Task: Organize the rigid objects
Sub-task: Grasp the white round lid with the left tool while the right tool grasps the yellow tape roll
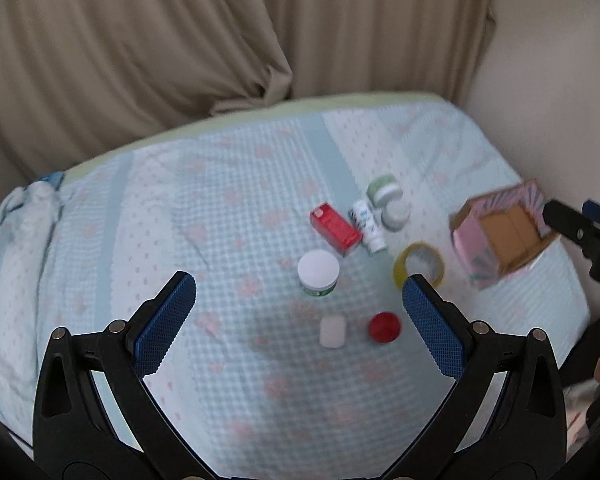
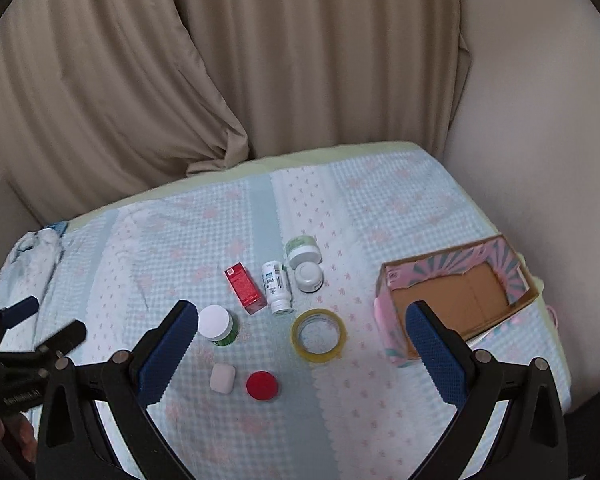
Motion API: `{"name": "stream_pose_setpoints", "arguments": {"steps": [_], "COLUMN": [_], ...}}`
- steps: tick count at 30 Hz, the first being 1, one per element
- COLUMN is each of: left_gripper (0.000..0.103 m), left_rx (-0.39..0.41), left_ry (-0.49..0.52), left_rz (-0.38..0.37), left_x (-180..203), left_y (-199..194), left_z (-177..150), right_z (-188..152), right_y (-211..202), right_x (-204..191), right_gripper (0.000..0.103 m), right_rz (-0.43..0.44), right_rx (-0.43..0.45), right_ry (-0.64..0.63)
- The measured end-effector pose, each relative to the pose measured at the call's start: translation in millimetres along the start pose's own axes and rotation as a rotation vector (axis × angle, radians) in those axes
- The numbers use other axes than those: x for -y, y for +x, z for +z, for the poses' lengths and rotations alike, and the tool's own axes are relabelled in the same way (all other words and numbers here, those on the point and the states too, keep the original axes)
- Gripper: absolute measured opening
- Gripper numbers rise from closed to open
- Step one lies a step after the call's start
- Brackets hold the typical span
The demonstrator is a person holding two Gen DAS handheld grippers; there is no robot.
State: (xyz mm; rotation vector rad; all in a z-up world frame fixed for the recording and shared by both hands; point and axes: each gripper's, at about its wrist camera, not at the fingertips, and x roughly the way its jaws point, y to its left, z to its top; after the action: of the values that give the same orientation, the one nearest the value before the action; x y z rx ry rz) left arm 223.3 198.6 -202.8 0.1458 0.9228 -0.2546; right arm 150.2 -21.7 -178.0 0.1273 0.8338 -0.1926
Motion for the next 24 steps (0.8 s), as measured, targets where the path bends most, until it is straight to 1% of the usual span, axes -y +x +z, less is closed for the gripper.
{"name": "stream_pose_setpoints", "arguments": {"steps": [2, 5, 8, 12, 15, 19, 21, 24], "left_gripper": [0.103, 0.103, 0.103, 0.103, 0.103, 0.103, 0.103, 0.103], "left_rx": [-0.041, -0.087, -0.127, -0.202, -0.246, -0.295, -0.319, -0.332], "left_ry": [0.037, 0.067, 0.101, 0.160, 0.189, 0.221, 0.226, 0.233], "left_rz": [-0.014, -0.034, -0.060, -0.079, -0.107, -0.118, -0.124, -0.129], "left_x": [-2.6, -1.0, 5.7, 18.3, 28.4, 37.3, 37.6, 39.3], "left_y": [35.1, 76.3, 119.2, 182.5, 219.1, 259.6, 278.6, 301.1], "left_z": [-3.0, -9.7, -16.8, -28.4, -37.6, -47.3, -50.6, -53.2], "right_z": [-4.6, -15.1, -31.8, -59.6, -79.1, -100.3, -105.9, -110.1], "right_y": [22.5, 60.4, 101.5, 155.2, 193.4, 240.5, 257.8, 281.1], "right_x": [-8.4, -12.6, -9.9, -1.8, 6.7, 15.3, 17.6, 21.6], "right_gripper": [0.103, 0.103, 0.103, 0.103, 0.103, 0.103, 0.103, 0.103], "right_rz": [-0.023, -0.043, -0.071, -0.107, -0.132, -0.154, -0.161, -0.166], "right_rx": [-0.019, -0.065, -0.120, -0.201, -0.258, -0.340, -0.363, -0.384], "right_ry": [0.015, 0.054, 0.095, 0.140, 0.173, 0.210, 0.209, 0.205]}}
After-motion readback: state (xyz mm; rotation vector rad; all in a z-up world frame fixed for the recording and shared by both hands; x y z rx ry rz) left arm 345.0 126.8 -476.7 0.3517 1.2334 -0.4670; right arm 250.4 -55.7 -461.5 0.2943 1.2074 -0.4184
